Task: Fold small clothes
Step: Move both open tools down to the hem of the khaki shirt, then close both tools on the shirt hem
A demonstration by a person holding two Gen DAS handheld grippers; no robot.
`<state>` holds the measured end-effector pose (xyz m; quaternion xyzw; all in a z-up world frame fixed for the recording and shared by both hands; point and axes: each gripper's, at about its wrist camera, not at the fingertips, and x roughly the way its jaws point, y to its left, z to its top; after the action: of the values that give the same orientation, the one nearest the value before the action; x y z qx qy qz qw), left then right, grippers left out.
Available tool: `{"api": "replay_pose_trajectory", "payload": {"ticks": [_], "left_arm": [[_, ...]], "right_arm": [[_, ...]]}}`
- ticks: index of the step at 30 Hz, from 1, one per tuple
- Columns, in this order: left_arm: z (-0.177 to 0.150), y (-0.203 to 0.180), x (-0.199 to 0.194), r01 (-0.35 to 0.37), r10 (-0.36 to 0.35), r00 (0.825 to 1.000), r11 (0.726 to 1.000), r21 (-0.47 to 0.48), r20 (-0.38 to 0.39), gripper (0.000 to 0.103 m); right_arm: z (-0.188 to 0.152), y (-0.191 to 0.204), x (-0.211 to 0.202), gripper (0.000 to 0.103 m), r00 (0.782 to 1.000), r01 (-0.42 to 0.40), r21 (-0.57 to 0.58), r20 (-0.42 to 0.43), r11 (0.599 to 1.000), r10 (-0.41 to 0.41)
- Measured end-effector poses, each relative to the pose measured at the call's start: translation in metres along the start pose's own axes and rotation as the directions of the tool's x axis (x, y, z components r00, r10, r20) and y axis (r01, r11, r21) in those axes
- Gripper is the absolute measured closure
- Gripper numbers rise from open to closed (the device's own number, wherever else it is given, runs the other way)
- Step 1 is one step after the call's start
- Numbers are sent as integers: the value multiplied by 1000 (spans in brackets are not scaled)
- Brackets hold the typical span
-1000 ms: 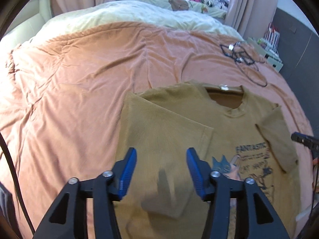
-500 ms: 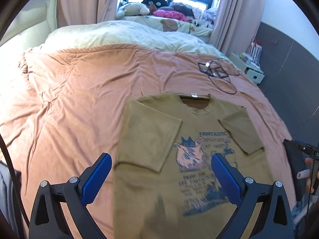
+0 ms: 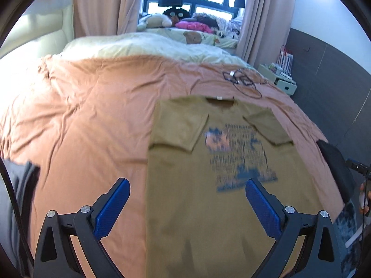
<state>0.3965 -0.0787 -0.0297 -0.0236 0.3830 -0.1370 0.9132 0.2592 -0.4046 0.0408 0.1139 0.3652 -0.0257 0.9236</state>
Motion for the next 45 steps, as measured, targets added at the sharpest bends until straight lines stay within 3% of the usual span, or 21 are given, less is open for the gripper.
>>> {"api": "replay_pose_trajectory", "payload": {"ticks": [4,6,12,15,19,27,37,41,44,45], "left_arm": [[-36,12,-12,24,-25,999,999,-37,-22,6],[-54,19,-15,34,-37,998,998,-51,-45,15],[-103,41,-10,23,-39,991,992,-122,-127,47],[-131,57,-4,16,-48,985,981,-192,-167,54],[-160,69,0,8,-58,978,970,-244,-199,62],[-206,78,2,45,-129,964,940,-338,-230,63],[-225,106,9,100,-232,954,841,-531,-189,63],[-223,112,16,124,-269,949,803,-583,-167,63],[-219,112,21,151,-301,940,786,-599,-158,64],[-218,113,21,149,-300,941,784,-603,-158,71]], "right_arm": [[-37,-17,-15,15,1000,0,24,-8,1000,0],[-54,-26,-19,28,999,1,41,-33,999,1],[-96,-56,-18,42,995,-27,115,-87,993,37],[-107,-69,-14,54,992,-51,159,-110,986,69],[-130,-88,-6,57,986,-62,221,-138,973,94],[-165,-110,-1,57,977,-106,342,-138,934,161],[-184,-140,4,57,948,-257,515,-32,818,318],[-186,-154,12,68,931,-299,588,6,751,365],[-197,-159,27,76,905,-344,658,41,670,424],[-197,-159,31,81,902,-343,665,36,663,430]]}}
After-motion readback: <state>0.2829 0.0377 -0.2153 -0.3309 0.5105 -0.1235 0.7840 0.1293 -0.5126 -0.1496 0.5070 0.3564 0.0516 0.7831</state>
